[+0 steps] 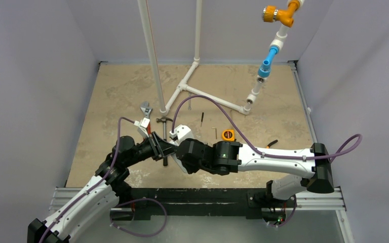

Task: Load the batteries into the remote control
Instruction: Load the battery cover into the remote control.

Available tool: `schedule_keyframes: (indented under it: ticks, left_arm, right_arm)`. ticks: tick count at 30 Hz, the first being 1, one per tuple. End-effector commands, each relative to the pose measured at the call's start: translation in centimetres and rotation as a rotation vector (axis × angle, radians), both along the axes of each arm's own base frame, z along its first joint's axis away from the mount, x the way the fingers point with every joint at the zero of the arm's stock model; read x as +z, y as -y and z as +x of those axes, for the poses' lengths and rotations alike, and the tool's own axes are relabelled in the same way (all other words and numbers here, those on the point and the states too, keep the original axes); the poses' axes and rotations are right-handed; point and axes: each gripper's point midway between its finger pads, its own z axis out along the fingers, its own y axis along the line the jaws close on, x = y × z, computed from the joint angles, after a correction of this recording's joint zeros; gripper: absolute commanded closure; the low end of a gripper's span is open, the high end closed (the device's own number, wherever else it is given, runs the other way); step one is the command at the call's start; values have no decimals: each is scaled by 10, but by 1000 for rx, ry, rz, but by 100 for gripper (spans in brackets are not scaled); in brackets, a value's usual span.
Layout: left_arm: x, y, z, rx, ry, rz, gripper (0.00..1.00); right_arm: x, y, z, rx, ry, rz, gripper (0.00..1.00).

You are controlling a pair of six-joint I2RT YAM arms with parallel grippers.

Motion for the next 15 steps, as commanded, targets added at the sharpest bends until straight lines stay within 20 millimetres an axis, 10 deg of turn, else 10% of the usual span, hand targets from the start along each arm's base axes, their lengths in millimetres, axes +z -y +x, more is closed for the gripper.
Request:
schedule_keyframes:
  ticks: [1,15]
  left_arm:
    - [24,4,-2,-23,58,-75,100]
    - [23,5,-2,-24,54,-77,100]
  right_arm:
    - [29,-18,8,-5,45,91,82]
    - [34,-20,9,5,58,95,70]
